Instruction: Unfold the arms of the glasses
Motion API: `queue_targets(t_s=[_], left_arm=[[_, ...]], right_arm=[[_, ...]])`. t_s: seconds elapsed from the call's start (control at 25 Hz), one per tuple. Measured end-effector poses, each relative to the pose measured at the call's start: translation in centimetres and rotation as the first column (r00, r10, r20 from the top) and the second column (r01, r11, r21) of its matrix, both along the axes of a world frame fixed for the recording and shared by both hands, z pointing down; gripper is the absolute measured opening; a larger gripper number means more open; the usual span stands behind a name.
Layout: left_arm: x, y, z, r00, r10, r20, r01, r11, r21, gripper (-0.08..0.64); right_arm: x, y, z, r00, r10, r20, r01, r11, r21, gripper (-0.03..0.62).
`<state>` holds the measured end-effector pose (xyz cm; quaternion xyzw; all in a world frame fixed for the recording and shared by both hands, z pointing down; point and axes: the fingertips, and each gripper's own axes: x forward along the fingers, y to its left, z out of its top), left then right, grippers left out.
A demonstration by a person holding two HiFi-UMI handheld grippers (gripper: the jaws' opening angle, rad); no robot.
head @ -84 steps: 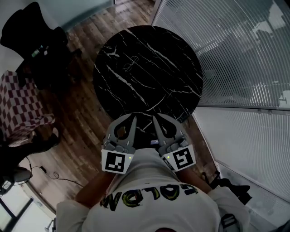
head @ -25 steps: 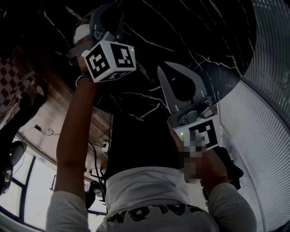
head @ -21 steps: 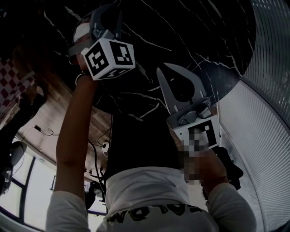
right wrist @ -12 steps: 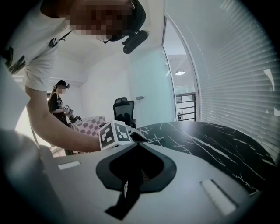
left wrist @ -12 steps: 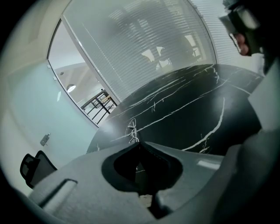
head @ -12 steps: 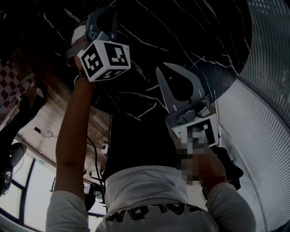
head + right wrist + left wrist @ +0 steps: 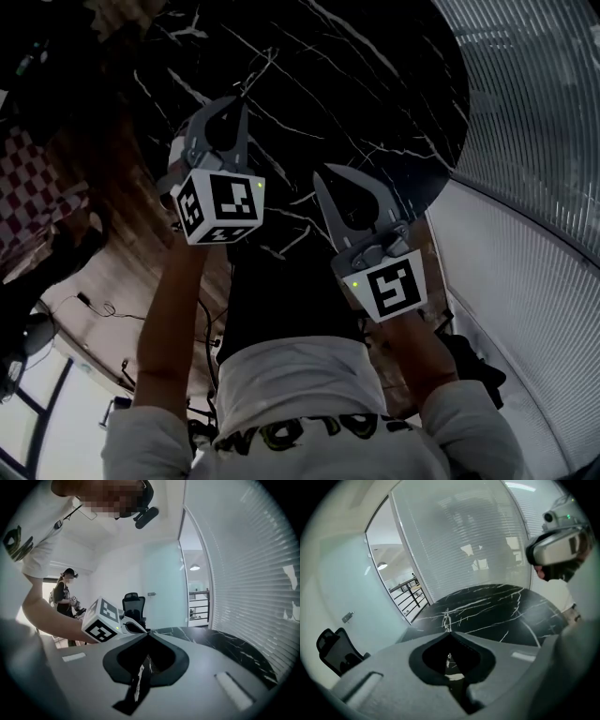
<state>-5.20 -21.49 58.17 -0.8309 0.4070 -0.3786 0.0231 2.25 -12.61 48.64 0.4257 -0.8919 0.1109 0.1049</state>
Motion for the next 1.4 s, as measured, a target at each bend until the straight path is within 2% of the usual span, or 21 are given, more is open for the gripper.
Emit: queue_targets(t_s=[0.12, 0.24, 0.36, 0.48, 0.76, 0.88, 1.04, 1.16, 1.4], left_arm=[[0.4, 2.2, -4.3, 0.997, 0.002, -0.073, -0.002, 1.000, -0.005, 0.004], [0.4, 4.7, -7.0, 0.987, -0.003, -0.159, -0.006, 0.998, -0.056, 0.003], [0.1, 8.4, -9.7, 0.978, -0.009, -0.206, -0.015, 0.993, -0.114, 0.003], [0.0, 11.4, -12.8, 0.970, -0.014, -0.244, -0.021, 0.990, -0.140, 0.004], [0.9, 14.4, -20.0, 0.939, 0.000, -0.344, -0.045, 0.991, -0.123, 0.003], [1.3, 15.0, -21.8, 0.925, 0.005, -0.381, -0.051, 0.992, -0.113, 0.003], [2.3, 15.4, -22.9, 0.910, 0.021, -0.414, -0.068, 0.993, -0.099, 0.004], [3.0, 15.9, -23.2, 0.903, 0.035, -0.427, -0.083, 0.992, -0.096, 0.004], [3.5, 16.3, -23.6, 0.898, 0.040, -0.439, -0.087, 0.992, -0.087, 0.004]], right_arm=[[0.2, 0.6, -3.3, 1.000, 0.008, 0.005, -0.008, 0.999, 0.047, 0.002], [0.4, 1.2, -5.8, 1.000, 0.014, 0.000, -0.014, 0.997, 0.079, 0.002], [0.7, 3.1, -8.3, 1.000, 0.012, -0.011, -0.011, 0.997, 0.077, 0.002], [0.9, 4.5, -10.9, 1.000, 0.009, -0.015, -0.008, 0.996, 0.092, 0.002], [0.5, 5.5, -14.2, 0.997, -0.034, -0.064, 0.041, 0.993, 0.112, 0.002], [-0.6, 6.0, -14.1, 0.997, -0.063, -0.044, 0.065, 0.997, 0.045, 0.002], [-1.9, 6.3, -13.7, 0.994, -0.070, 0.080, 0.076, 0.994, -0.074, 0.005], [-2.7, 6.1, -13.3, 0.979, -0.074, 0.192, 0.107, 0.980, -0.168, 0.063], [-2.4, 5.5, -12.8, 0.953, -0.041, 0.301, 0.129, 0.952, -0.279, 0.080]])
